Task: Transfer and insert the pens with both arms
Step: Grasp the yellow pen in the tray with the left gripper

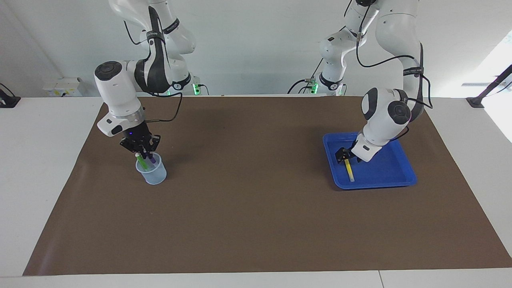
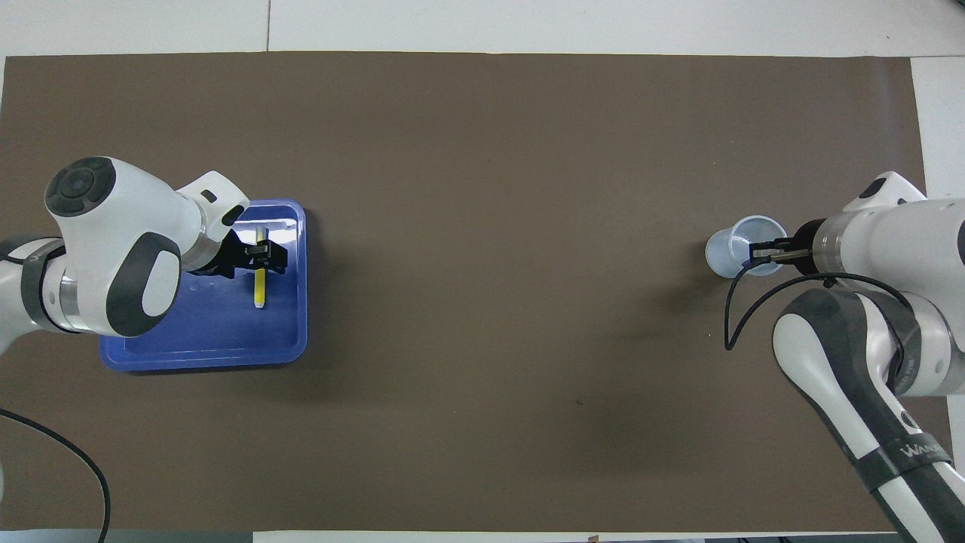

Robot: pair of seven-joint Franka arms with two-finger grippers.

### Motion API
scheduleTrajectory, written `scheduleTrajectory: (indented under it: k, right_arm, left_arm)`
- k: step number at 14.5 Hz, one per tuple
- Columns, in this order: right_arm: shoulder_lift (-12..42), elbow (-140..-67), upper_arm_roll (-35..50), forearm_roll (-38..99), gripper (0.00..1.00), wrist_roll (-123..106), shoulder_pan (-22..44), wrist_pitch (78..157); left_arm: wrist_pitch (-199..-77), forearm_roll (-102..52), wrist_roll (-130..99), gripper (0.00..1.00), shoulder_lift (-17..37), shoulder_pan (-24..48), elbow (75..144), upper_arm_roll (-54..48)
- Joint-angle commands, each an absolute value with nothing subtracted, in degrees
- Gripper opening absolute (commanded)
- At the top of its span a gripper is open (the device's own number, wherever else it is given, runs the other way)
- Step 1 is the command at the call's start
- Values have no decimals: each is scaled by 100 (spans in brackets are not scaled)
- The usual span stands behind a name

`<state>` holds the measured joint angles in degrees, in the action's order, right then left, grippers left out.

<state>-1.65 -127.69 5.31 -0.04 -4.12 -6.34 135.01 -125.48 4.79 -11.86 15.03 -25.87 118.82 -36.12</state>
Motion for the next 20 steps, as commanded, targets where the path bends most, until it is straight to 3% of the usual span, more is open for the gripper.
scheduleTrajectory:
  k: [1,2,6,8,13,16,18,20]
  right_arm:
    - [-202,-12858,598,-114,0,-510,-729,13614]
    - [-202,-12858,598,-114,4,-510,-729,13614]
    - [-202,-12858,598,-114,38,-492,-729,13614]
    - [-202,-12858,589,-114,48,-483,-729,13614]
    - [-185,-12806,598,-106,57,-466,-729,13614]
    - [-18,-12350,598,-88,78,-378,-721,13501]
    - [0,-12069,598,-88,90,-325,-721,13264]
    - [-9,-11744,598,-53,93,-325,-712,12860]
  left_arm:
    - [-12735,921,-1134,87,1678,-2619,11953,-3630]
    - [-12744,1045,-1134,85,1722,-2619,11953,-3630]
    - [-12814,1081,-1134,76,1793,-2619,11944,-3630]
    - [-12867,1081,-1134,59,1854,-2628,11936,-3621]
    - [-12850,1090,-1134,27,1881,-2637,11892,-3621]
    - [-12815,1195,-1134,0,1881,-2637,11874,-3621]
    - [-12727,1195,-1108,0,1907,-2707,11778,-3621]
    - [-12517,1187,-1125,0,1916,-2707,11638,-3630]
